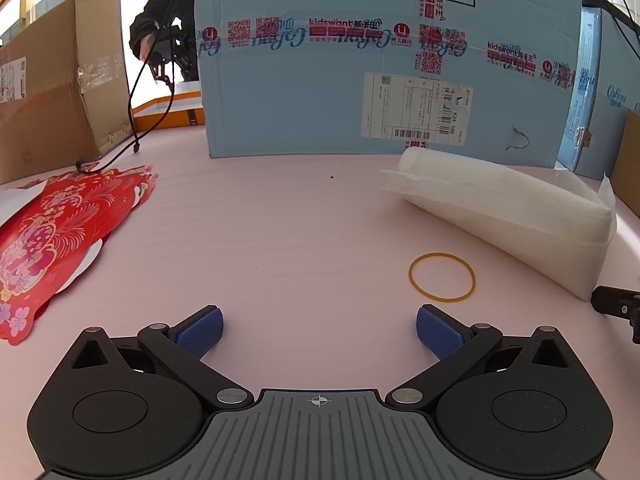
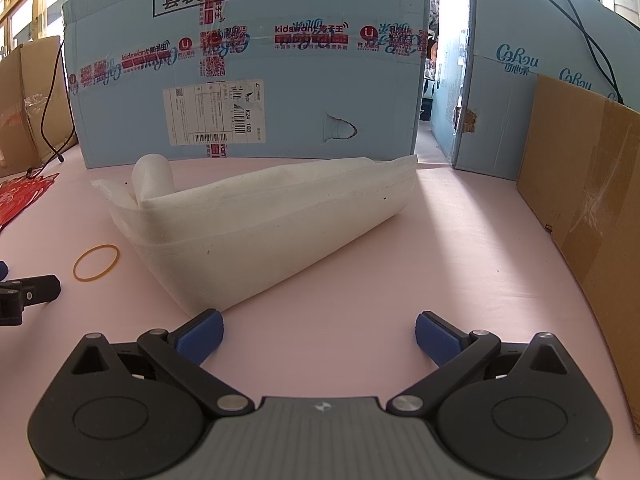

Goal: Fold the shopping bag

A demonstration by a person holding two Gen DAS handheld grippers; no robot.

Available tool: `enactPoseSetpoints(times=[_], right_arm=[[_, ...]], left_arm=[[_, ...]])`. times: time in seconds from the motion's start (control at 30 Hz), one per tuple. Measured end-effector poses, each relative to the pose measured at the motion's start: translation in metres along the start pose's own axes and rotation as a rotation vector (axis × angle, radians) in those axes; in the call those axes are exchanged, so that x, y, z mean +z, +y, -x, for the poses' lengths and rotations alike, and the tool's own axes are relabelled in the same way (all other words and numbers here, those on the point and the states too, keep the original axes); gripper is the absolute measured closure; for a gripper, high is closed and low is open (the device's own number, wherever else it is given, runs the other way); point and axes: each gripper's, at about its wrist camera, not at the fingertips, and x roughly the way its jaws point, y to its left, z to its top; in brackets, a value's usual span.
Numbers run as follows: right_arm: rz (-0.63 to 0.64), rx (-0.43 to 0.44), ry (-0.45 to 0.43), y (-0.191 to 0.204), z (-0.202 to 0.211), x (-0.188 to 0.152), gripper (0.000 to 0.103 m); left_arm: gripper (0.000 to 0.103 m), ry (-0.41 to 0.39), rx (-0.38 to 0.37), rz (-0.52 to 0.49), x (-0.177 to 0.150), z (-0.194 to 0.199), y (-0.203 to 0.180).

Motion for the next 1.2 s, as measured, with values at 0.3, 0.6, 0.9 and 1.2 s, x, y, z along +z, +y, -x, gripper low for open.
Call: enactPoseSetpoints(times=[0.3, 0.6, 0.9, 1.2], right_arm=[[0.005, -0.005, -0.008, 0.001, 0.000, -0.004, 0.000], [0.002, -0.001, -0.003, 0.000, 0.001, 0.000, 0.000], [-0.003, 0.003, -0.004, 0.001, 0.000, -0.002, 0.000], [-0.023, 0.015, 0.009, 0.001, 0.009, 0.000, 0.000]], left_arm=[[0.000, -0.003, -0.001, 0.003, 0.001, -0.001, 0.001], [0.000, -0.006, -0.002, 0.006, -0.001, 0.000, 0.001], [0.000, -0.004, 0.000, 0.003, 0.000, 0.000, 0.000], [0.000, 0.003, -0.001, 0.004, 0.002, 0.000, 0.001]])
